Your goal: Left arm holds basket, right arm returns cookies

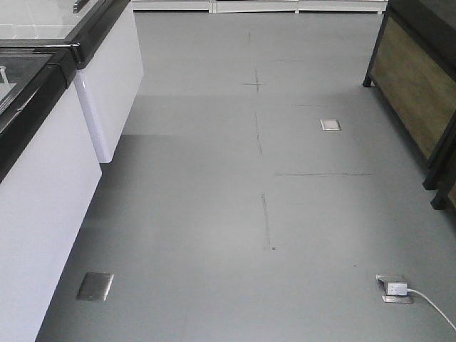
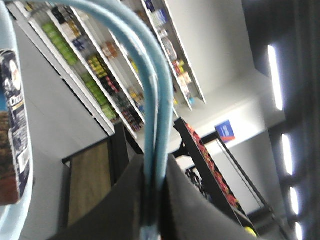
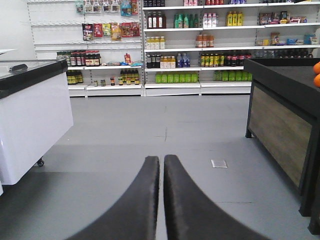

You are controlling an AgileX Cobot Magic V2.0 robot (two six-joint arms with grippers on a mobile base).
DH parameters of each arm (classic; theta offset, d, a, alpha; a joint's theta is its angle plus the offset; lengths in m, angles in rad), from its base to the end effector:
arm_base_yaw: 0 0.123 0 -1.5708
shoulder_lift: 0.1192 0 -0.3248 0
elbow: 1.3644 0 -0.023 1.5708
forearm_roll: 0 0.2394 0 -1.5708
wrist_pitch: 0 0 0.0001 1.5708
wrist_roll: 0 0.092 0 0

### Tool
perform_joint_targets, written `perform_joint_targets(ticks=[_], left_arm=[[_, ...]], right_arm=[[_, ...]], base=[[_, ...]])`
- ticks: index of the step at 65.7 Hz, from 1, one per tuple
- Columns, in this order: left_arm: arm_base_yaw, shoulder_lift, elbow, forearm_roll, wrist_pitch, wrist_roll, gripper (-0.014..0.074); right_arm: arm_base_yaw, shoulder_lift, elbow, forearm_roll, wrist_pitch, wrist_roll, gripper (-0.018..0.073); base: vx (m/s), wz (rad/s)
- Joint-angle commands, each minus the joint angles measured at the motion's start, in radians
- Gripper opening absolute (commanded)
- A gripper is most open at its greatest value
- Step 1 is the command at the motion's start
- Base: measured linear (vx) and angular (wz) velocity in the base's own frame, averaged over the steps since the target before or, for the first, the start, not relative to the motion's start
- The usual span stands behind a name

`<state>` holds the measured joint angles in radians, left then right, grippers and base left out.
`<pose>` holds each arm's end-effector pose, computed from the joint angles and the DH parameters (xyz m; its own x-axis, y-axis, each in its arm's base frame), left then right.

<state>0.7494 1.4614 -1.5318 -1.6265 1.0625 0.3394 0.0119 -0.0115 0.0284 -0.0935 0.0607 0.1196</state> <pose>0.2593 0.1316 0.5195 -0.2356 -0.8704 -0.4323 0.2451 0.3773 -0.8931 0.0063 -0.0005 0.1985 0.0097 0.0264 -0.9996 -0.0065 0.9996 0.0263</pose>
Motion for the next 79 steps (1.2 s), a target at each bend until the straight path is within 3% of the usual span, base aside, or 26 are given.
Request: perform_joint_targets(ticks=[1,16,23,40,49,79], left_arm=[[-0.081,-0.097,0.032,-0.103,-0.024,0.014,-0.0003],[-0.28,-0.231,0.295,-0.103,0.002,0.157,-0.0003],[-0.379,-0.293,0.453,-0.158,-0.017,0.237,-0.0003],[-0.623,-0.351,0.766,-0.157,-0.053,0.348,-0.0003],[-0.759,-0.351,0.848,-0.157,-0.084,0.406,-0.0003],[-1.134,-0.317,0.891,-0.157,-0.281,0.46,-0.0003]], right_arm=[[-0.002,-0.012,0.017,-0.009,-0.07,-0.007,-0.0011],[-0.002,-0.012,0.017,-0.009,-0.07,-0.007,-0.0011],[-0.002,-0.012,0.017,-0.009,-0.07,-0.007,-0.0011],[-0.002,-0.012,0.017,-0.009,-0.07,-0.007,-0.0011],[-0.002,-0.012,0.017,-0.009,-0.07,-0.007,-0.0011],[-0.002,-0.012,0.017,-0.009,-0.07,-0.007,-0.0011]], base=[[0.0,0.0],[0.0,0.0],[0.0,0.0],[0.0,0.0],[0.0,0.0],[0.0,0.0]])
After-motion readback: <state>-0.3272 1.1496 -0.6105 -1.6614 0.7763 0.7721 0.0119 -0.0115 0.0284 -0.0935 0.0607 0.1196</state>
